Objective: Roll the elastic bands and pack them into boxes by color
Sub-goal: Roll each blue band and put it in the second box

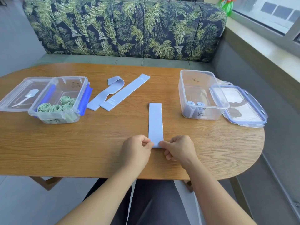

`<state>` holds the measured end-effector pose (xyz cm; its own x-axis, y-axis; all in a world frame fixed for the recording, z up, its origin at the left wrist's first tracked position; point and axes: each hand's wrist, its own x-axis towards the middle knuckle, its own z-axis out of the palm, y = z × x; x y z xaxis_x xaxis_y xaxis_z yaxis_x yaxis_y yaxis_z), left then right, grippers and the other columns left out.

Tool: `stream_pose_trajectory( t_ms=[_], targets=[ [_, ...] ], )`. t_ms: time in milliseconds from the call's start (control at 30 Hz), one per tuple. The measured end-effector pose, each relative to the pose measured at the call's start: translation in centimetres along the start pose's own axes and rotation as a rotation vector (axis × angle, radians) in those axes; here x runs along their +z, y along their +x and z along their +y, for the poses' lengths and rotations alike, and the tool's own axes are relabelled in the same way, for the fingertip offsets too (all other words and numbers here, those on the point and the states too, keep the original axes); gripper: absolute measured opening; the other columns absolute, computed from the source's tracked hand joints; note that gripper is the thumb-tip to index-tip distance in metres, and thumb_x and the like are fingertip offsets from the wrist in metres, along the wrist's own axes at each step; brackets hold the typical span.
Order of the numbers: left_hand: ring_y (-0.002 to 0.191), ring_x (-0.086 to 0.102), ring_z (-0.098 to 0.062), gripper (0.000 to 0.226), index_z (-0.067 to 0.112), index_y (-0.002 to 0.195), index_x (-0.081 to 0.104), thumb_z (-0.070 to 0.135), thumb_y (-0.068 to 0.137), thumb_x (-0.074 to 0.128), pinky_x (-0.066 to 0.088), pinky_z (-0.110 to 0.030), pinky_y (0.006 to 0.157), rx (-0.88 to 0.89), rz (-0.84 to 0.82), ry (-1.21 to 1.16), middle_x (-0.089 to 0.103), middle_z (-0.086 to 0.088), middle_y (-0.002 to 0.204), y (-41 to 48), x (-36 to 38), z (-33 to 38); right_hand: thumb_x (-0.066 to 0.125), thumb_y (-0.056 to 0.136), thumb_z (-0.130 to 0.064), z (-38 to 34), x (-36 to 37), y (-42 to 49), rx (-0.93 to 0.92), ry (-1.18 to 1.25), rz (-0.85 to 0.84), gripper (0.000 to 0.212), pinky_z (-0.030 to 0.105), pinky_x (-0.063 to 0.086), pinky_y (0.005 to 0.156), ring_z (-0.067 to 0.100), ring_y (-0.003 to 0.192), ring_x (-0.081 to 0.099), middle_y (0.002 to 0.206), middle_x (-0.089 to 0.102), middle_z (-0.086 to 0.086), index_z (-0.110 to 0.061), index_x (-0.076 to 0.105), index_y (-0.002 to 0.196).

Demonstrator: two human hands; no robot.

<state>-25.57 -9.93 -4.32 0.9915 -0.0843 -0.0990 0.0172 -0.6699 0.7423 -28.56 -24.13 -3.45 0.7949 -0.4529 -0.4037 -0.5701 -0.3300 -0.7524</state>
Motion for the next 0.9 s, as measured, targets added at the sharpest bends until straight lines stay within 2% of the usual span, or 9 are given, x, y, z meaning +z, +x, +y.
stream_pose_trajectory(
  t_ms=[100, 233, 333, 433, 567, 733, 900],
  targets=[
    [0.076, 0.065, -0.008, 0.010, 0.026, 0.082, 0.070, 0.034, 0.086, 0.067, 0.055, -0.030, 0.073, -0.028, -0.037, 0.058, 0.069, 0.012, 0.078, 0.9, -0.2, 0.4, 0.072, 0.081, -0.032, 0.0, 0.0, 0.3, -0.004, 0.017, 0.010, 0.028, 0.042, 0.060, 0.070, 0.015, 0.053, 0.064, 0.054, 0.069, 0.003, -0.009, 0.066, 0.068],
    [0.070, 0.066, -0.013, 0.021, 0.023, 0.071, 0.067, 0.039, 0.084, 0.068, 0.057, -0.034, 0.071, -0.087, -0.051, 0.086, 0.069, 0.008, 0.068, 2.2, -0.3, 0.7, 0.068, 0.087, -0.025, 0.8, -0.4, 0.1, -0.045, 0.108, 0.084, 0.023, 0.039, 0.058, 0.067, 0.012, 0.049, 0.061, 0.054, 0.068, 0.001, -0.010, 0.069, 0.069],
    [0.070, 0.066, -0.013, 0.021, 0.023, 0.071, 0.065, 0.041, 0.083, 0.068, 0.057, -0.036, 0.071, -0.102, -0.062, 0.095, 0.069, 0.008, 0.067, 2.7, -0.3, 1.0, 0.069, 0.084, -0.021, 1.3, -0.3, 0.0, -0.089, 0.105, 0.114, 0.015, 0.039, 0.057, 0.067, 0.014, 0.057, 0.062, 0.055, 0.066, -0.001, -0.016, 0.071, 0.070],
    [0.068, 0.066, -0.014, 0.022, 0.023, 0.071, 0.065, 0.042, 0.083, 0.067, 0.058, -0.035, 0.069, -0.105, -0.067, 0.116, 0.069, 0.007, 0.066, 3.1, -0.4, 1.2, 0.070, 0.084, -0.026, 1.4, 0.0, 0.0, -0.115, 0.083, 0.115, 0.008, 0.038, 0.056, 0.069, 0.016, 0.066, 0.063, 0.061, 0.066, -0.004, -0.021, 0.073, 0.079],
    [0.069, 0.066, -0.015, 0.024, 0.022, 0.070, 0.065, 0.043, 0.083, 0.066, 0.057, -0.034, 0.069, -0.116, -0.075, 0.127, 0.069, 0.007, 0.067, 3.6, -0.4, 1.5, 0.072, 0.082, -0.039, 1.1, 0.4, 0.4, -0.085, 0.033, 0.118, 0.018, 0.035, 0.054, 0.068, 0.018, 0.068, 0.064, 0.065, 0.066, -0.005, -0.024, 0.070, 0.073],
    [0.069, 0.066, -0.015, 0.027, 0.020, 0.072, 0.066, 0.044, 0.085, 0.065, 0.055, -0.032, 0.067, -0.094, -0.084, 0.151, 0.069, 0.005, 0.067, 3.8, -0.5, 1.8, 0.070, 0.082, -0.040, 0.3, 0.8, 0.8, -0.049, -0.070, 0.147, 0.024, 0.027, 0.046, 0.058, 0.018, 0.065, 0.062, 0.064, 0.065, -0.004, -0.021, 0.068, 0.068],
    [0.067, 0.066, -0.016, 0.030, 0.019, 0.070, 0.067, 0.043, 0.088, 0.062, 0.057, -0.036, 0.067, -0.067, -0.039, 0.087, 0.068, 0.004, 0.064, 3.4, -0.4, 1.1, 0.072, 0.079, -0.040, -0.1, 0.6, 1.0, -0.016, -0.075, 0.138, 0.028, 0.034, 0.053, 0.067, 0.021, 0.071, 0.066, 0.068, 0.070, -0.001, -0.018, 0.067, 0.063]
  ],
)
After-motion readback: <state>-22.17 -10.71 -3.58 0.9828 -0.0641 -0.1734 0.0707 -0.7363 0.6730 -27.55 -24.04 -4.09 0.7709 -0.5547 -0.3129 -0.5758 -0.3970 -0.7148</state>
